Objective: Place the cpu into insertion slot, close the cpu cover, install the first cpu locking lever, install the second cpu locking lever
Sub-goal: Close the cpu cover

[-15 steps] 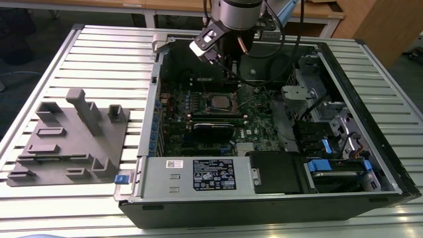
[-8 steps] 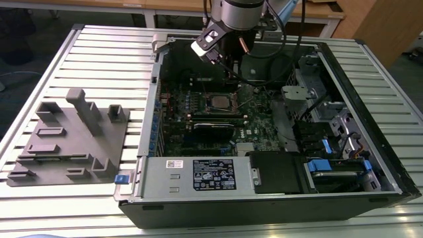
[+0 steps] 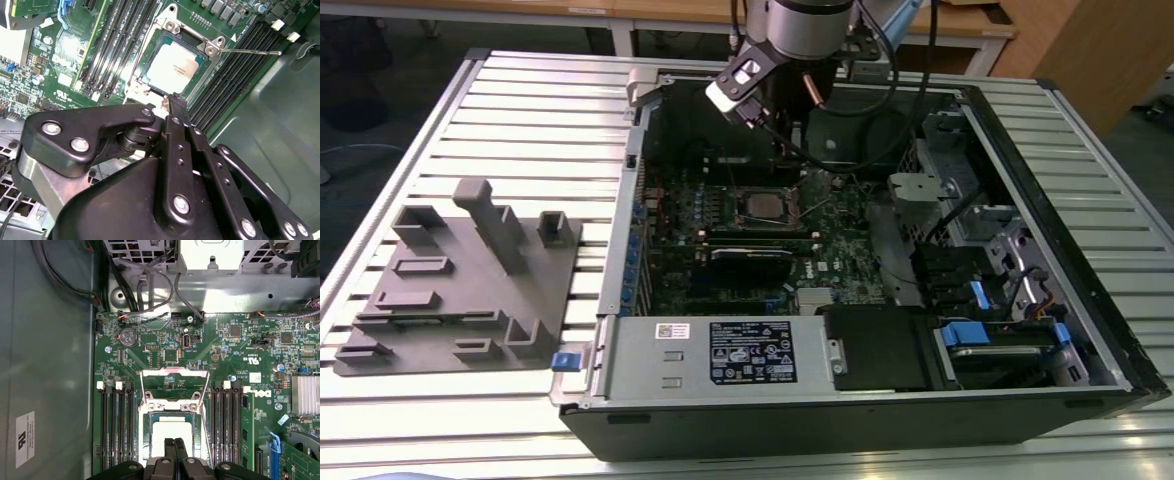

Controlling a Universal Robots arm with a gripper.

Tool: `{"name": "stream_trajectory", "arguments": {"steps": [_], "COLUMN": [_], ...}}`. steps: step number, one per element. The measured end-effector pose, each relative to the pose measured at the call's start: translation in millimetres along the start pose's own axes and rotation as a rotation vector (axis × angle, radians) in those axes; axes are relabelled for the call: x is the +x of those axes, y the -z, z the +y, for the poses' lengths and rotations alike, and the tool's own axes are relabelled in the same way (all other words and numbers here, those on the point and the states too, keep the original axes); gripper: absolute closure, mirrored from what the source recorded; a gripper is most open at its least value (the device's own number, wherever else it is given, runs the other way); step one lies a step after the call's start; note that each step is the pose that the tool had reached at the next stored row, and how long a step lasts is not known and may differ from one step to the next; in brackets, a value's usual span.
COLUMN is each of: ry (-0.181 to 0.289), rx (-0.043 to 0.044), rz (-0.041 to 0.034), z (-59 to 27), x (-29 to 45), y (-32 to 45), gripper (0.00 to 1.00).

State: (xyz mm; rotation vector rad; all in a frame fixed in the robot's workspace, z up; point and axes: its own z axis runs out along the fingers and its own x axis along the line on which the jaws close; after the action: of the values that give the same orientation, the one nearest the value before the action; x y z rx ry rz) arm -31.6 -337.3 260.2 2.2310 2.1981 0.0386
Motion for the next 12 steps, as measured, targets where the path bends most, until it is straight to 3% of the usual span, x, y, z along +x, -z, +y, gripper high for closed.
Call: {"name": "stream_trajectory", "arguments": {"steps": [12], "ry": [0.0], "rx": [0.0002], "rz": [-0.0002], "z": [0.0], "x": [0.0], "y": [2.3], "gripper": [0.89]}}
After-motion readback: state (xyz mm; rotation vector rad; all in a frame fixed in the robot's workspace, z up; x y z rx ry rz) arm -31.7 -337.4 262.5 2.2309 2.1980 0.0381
